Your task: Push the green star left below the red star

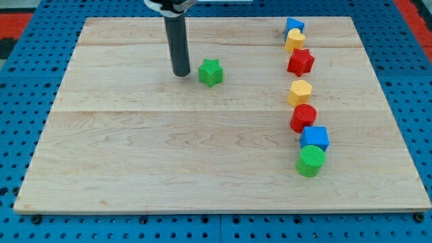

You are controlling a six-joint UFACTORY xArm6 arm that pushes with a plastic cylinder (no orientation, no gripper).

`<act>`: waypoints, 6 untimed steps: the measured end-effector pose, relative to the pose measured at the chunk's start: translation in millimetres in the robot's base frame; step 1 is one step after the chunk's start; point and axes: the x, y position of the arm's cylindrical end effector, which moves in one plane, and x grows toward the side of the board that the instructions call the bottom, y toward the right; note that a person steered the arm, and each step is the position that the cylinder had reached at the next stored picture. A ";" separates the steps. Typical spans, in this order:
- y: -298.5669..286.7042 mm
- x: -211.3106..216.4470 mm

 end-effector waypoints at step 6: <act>157.1 18.7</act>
